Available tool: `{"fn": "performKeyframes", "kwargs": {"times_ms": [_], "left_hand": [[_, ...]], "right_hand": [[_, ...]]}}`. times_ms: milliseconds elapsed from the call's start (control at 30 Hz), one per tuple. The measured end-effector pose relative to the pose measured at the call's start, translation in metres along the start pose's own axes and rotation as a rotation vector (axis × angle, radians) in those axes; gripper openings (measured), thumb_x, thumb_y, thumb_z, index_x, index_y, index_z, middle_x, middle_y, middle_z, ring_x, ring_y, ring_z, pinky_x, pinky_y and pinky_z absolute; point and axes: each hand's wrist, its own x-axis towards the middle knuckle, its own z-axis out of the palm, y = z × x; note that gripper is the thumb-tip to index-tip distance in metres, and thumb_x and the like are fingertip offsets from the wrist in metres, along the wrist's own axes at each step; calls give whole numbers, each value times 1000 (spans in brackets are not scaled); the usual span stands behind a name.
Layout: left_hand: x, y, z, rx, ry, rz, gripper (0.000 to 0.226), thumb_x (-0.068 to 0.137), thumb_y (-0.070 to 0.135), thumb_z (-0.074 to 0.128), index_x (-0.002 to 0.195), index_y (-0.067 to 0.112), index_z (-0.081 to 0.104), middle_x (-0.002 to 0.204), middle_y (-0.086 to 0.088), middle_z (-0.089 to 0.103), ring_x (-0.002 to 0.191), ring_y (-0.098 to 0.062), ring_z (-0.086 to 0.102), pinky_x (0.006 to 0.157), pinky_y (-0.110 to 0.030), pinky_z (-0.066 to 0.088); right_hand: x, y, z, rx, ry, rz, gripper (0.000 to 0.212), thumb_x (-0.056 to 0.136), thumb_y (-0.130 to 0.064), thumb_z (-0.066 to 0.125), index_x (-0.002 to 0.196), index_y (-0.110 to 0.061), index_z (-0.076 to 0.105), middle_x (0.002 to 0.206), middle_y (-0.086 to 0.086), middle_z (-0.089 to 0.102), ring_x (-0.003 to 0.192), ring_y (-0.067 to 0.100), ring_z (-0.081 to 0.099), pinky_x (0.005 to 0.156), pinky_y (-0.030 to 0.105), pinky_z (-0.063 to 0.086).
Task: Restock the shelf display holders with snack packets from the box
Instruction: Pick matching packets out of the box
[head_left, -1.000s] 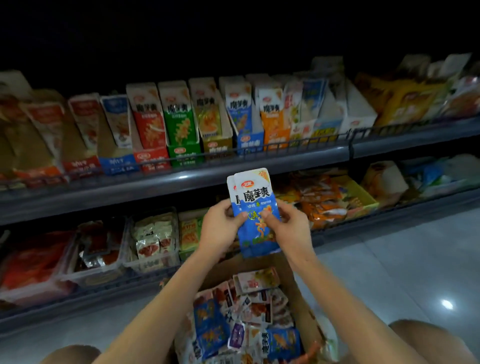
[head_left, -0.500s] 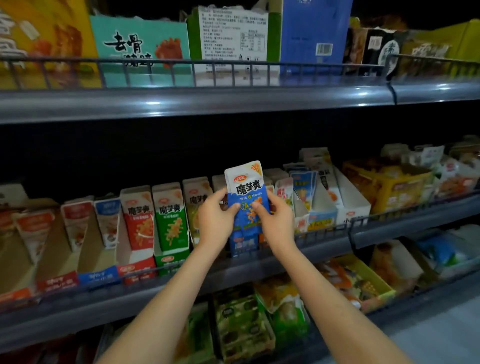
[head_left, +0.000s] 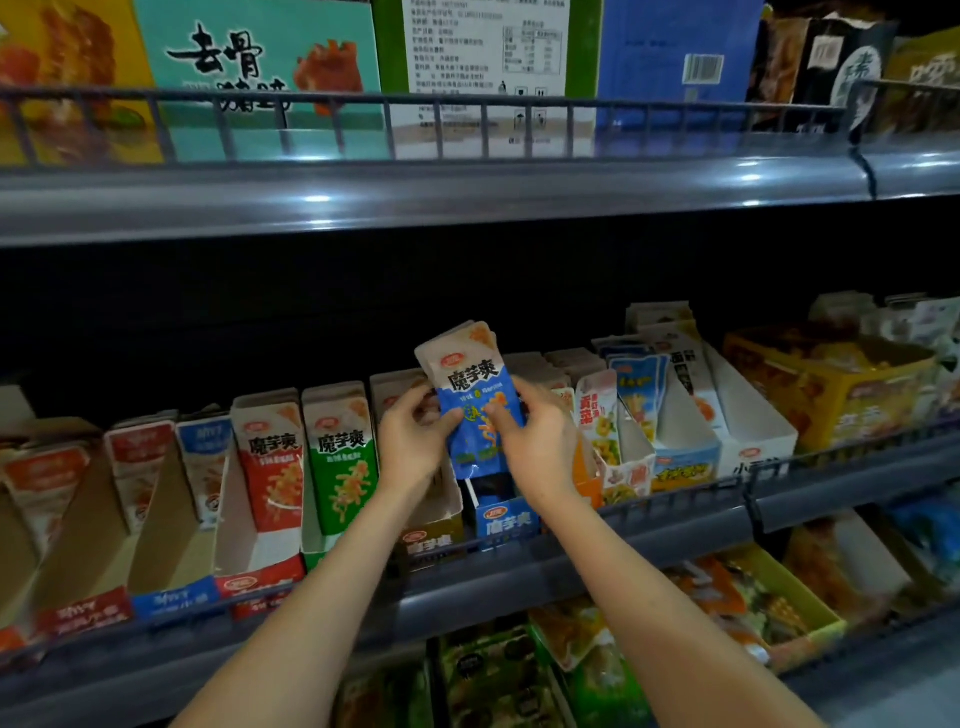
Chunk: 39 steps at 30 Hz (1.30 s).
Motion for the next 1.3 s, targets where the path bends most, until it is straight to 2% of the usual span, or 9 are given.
{"fn": "performKeyframes", "kwargs": {"times_ms": [100,267,333,500,733,933,1033,1100,1300], "left_hand": [[-1,-3,-1,-184,-54,-59,26,83,-4,65,101,14,58,84,0,65,66,-1,67,64,-21,57],[-2,0,18,-200,-129,-29,26,86,-2,63,92,20,51,88,-2,64,72,-9,67,65,-27,58],[0,1,19,-146,-104,-24,27,86,0,64,91,23,50,90,-6,64,76,-17,66,67,-30,57],[3,-7,-1,184,-50,42,22,84,6,67,100,15,54,84,0,62,75,-19,63,69,-33,54],[0,-2,-6,530,-6,137,20,84,21,70,99,11,61,75,5,60,74,-20,61,66,-33,49],[-2,0,-4,528,-34,200,30,88,13,65,116,8,60,98,-4,68,90,-19,62,70,-21,38],[1,-4,-7,583,-89,204,32,87,12,66,117,8,61,103,-5,69,96,-20,63,71,-21,39],[1,-7,-8,635,-150,213,35,85,13,68,119,10,61,108,-5,68,100,-21,62,74,-23,41],[4,-7,2,593,-125,120,47,82,19,73,125,11,58,119,-6,64,107,-22,59,75,-21,38]], "right_hand": [[1,-1,-2,-62,14,-99,31,84,-19,69,113,-6,67,104,7,67,98,25,59,79,33,45],[4,8,-18,-29,104,-160,30,82,-17,68,110,-5,68,101,7,68,95,21,59,79,25,42],[4,7,-17,-6,93,-132,28,83,-16,70,109,-6,68,100,5,68,92,15,58,78,22,41],[-5,11,6,-28,-24,53,31,85,-31,68,110,-12,65,98,3,70,90,19,64,75,40,52],[-2,15,12,-220,-74,172,40,87,-43,62,112,-13,65,103,2,69,96,18,62,68,24,37],[-3,14,11,-290,-151,19,18,95,-17,55,101,-3,65,92,10,69,73,9,51,53,10,36],[-8,18,2,-574,-146,-121,15,76,-13,74,89,-5,69,87,12,65,84,26,58,65,25,42],[-11,29,-1,-725,-86,-157,31,54,-23,89,76,-10,71,77,10,60,73,29,57,60,32,44],[-15,38,2,-471,-11,-43,42,42,-20,95,74,-13,69,76,8,60,65,27,58,55,34,49]]}}
